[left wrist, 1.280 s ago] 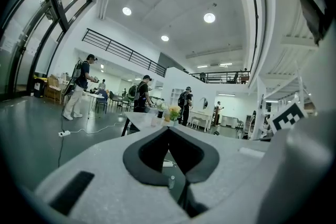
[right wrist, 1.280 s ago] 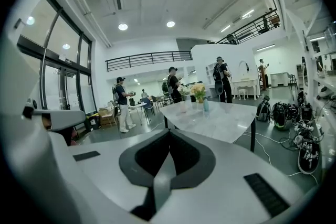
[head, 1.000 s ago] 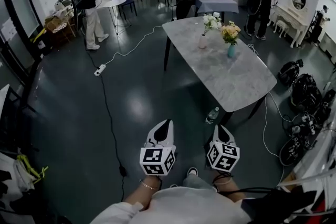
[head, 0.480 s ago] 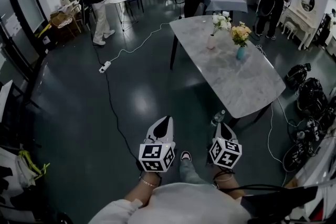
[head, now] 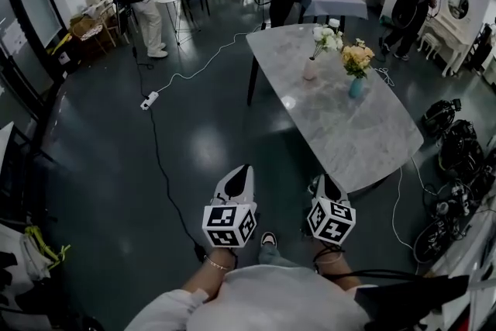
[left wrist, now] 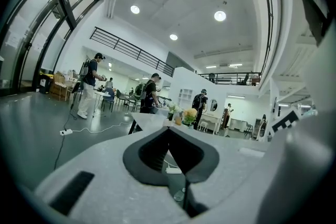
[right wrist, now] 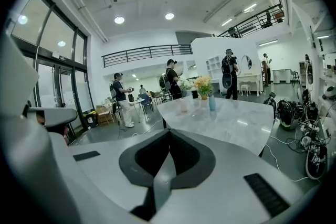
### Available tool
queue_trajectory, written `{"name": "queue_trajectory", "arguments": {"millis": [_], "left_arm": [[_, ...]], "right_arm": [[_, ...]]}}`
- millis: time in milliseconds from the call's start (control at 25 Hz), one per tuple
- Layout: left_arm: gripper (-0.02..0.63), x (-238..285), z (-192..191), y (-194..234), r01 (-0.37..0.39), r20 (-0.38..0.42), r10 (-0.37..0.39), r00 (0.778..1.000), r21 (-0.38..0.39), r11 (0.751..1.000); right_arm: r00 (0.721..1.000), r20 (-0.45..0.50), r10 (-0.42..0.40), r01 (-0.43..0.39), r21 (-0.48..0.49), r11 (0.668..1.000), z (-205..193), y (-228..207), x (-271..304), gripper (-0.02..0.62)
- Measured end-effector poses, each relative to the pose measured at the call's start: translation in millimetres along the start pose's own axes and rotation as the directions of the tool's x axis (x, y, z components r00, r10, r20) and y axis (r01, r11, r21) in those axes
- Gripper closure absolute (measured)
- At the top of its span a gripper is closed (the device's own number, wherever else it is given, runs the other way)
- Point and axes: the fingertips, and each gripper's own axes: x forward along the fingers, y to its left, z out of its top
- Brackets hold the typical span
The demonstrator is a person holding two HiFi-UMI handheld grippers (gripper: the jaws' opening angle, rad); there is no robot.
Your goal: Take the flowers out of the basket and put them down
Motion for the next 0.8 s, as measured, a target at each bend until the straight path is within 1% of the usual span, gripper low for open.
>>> {"name": "queue_trajectory", "arguments": {"millis": [200,440,720,800], "left_arm": [[0.598,46,11,-7,0.021,-0.008,-0.02,1.0,0.03,0.999],[0.598,96,17,-12,0.049,-0.021,-0.048,0.999,0.048,0.998],[0.598,147,15,-1,0.049,-0.039,-0.047,0.998,0.063,0.997],[0.598,161,14,5,0.046,-0.041,-0.043,0.998,0.053,0.998]], "right_arm": [[1.0,0.013,-0.007,0.007,0.017,1.0,20,-18,34,0.589],[1.0,0.002,-0.026,0.025,0.038,0.999,29,-36,71,0.589],[0.999,-0.028,-0.029,0.03,0.027,0.999,38,-49,123,0.589],[0.999,-0.033,-0.024,0.025,0.024,0.999,41,-50,136,0.589]]}}
